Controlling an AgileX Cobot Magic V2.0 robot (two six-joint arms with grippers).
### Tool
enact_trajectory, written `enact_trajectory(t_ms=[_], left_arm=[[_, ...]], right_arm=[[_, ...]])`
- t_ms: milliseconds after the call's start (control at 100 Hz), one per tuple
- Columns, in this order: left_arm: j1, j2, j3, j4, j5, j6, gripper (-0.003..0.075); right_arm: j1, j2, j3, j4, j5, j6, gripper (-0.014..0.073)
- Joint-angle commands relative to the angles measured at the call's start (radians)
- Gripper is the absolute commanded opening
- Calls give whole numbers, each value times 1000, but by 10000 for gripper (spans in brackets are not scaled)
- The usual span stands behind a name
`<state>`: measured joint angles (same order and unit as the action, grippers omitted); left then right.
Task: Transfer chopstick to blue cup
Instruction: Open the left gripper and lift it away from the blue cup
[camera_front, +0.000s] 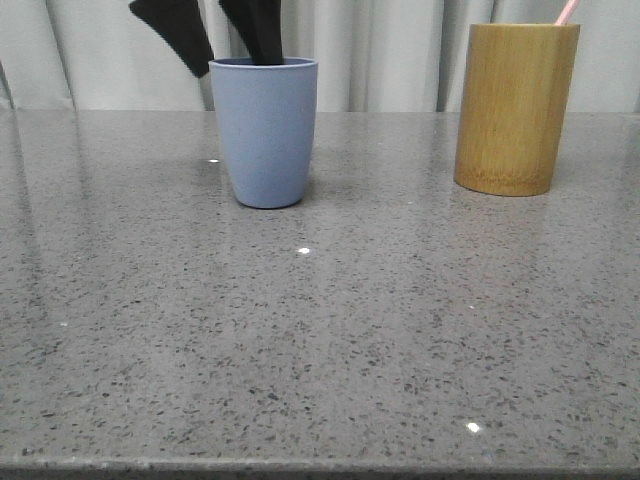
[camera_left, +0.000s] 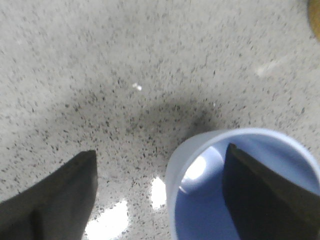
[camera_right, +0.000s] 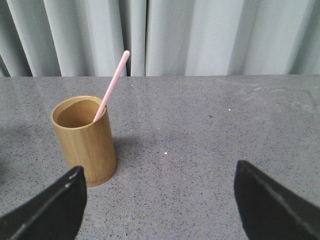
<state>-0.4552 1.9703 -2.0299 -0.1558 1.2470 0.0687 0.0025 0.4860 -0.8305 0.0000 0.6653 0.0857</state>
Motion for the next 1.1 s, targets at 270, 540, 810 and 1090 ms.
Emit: enact_trajectory(t_ms=[270,540,810,1090], left_arm=[[-11,-134,-63,-40,19,-12,505],[22,-250,-39,35,19,-12,504],[163,-396,124,72,2,-12,504],[318,-660,434,72,-112,-12,503]], right_arm=[[-4,13,-30,0,-82,-9,602],[-4,13,-30,0,-82,-9,602],[-4,14,-30,0,-81,-9,602],[-4,18,-30,0,-81,-9,602]])
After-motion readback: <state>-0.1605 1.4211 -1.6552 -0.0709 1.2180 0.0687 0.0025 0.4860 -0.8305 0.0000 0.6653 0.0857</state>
